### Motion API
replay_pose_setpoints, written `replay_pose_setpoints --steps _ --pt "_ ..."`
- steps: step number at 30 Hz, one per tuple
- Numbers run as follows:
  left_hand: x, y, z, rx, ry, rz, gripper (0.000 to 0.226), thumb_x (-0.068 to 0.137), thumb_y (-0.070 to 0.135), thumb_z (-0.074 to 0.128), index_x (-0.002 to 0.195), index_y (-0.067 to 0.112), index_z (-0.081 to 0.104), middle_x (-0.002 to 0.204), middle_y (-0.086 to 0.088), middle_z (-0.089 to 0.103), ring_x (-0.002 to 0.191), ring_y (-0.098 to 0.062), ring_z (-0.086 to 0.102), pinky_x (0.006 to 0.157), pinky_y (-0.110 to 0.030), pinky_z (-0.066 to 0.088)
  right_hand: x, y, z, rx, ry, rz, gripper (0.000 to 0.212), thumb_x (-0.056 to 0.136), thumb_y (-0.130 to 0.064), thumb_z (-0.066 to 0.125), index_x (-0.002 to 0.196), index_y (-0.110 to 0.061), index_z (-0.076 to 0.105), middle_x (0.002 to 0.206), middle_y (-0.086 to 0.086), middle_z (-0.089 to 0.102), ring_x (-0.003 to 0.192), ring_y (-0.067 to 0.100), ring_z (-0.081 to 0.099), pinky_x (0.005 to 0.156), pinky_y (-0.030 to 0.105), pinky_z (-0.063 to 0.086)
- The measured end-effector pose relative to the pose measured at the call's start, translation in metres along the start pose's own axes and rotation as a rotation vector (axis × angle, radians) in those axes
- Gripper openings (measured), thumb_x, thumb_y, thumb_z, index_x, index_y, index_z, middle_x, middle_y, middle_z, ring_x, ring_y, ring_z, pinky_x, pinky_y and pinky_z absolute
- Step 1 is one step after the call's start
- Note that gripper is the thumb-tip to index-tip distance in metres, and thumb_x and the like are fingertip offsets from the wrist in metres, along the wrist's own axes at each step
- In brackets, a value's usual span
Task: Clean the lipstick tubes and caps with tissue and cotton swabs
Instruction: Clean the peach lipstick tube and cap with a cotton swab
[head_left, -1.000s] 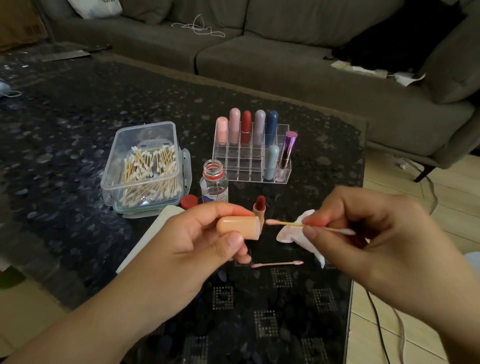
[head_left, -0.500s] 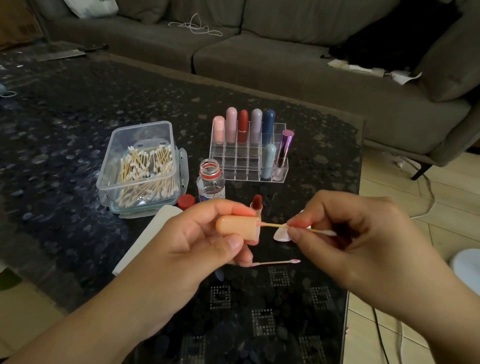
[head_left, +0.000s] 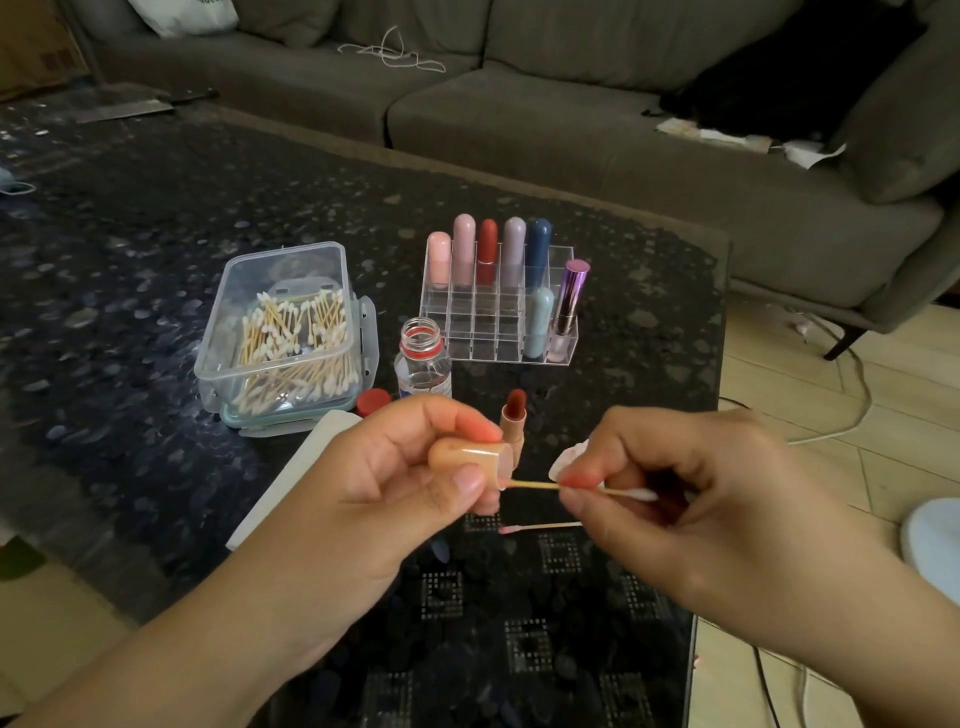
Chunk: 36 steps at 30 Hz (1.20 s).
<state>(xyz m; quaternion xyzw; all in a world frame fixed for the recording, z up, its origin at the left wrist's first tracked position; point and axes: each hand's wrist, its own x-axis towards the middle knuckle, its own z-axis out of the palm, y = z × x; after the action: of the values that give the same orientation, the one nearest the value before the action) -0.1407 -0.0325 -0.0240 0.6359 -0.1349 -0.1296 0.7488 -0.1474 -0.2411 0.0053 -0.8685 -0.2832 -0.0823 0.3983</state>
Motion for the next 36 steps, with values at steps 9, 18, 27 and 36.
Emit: replay_pose_setpoints --steps 9,18,27,36 --pt "0.0001 0.0001 -0.0011 0.013 0.001 -0.016 0.033 0.065 0.031 0.067 0.097 0.028 0.071 0.090 0.001 0.072 0.085 -0.011 0.068 0.076 -0.016 0.051 -0.0002 0.0005 0.0013 -0.020 0.004 -0.018 0.010 0.078 -0.026 0.068 0.069 -0.022 0.064 0.053 -0.006 0.051 0.045 0.001 0.042 0.049 0.004 0.032" --pt "0.0012 -0.0014 -0.0014 0.040 -0.025 -0.007 0.032 0.066 0.028 0.067 0.098 0.025 0.071 0.092 0.001 0.072 0.092 -0.010 0.068 0.078 -0.015 0.049 0.0005 -0.0002 0.0043 -0.062 0.016 -0.038 0.012 0.075 -0.019 0.071 0.068 -0.024 0.063 0.054 -0.007 0.049 0.046 0.000 0.042 0.048 0.007 0.035" --pt "0.0011 -0.0016 -0.0011 0.067 -0.022 -0.001 0.033 0.065 0.029 0.067 0.098 0.026 0.071 0.090 0.002 0.072 0.089 -0.007 0.067 0.075 -0.013 0.049 0.0011 0.0002 0.0050 -0.086 0.023 -0.022 0.008 0.075 -0.019 0.071 0.069 -0.022 0.067 0.051 -0.009 0.048 0.045 0.000 0.042 0.050 0.001 0.029" --pt "0.0014 -0.0015 0.0006 0.076 -0.016 0.003 0.034 0.064 0.031 0.067 0.098 0.029 0.071 0.092 0.001 0.073 0.091 -0.009 0.068 0.077 -0.014 0.049 0.0017 -0.0008 0.0056 -0.088 0.039 -0.044 0.008 0.075 -0.017 0.071 0.069 -0.020 0.068 0.051 -0.007 0.049 0.045 -0.001 0.041 0.051 0.000 0.028"
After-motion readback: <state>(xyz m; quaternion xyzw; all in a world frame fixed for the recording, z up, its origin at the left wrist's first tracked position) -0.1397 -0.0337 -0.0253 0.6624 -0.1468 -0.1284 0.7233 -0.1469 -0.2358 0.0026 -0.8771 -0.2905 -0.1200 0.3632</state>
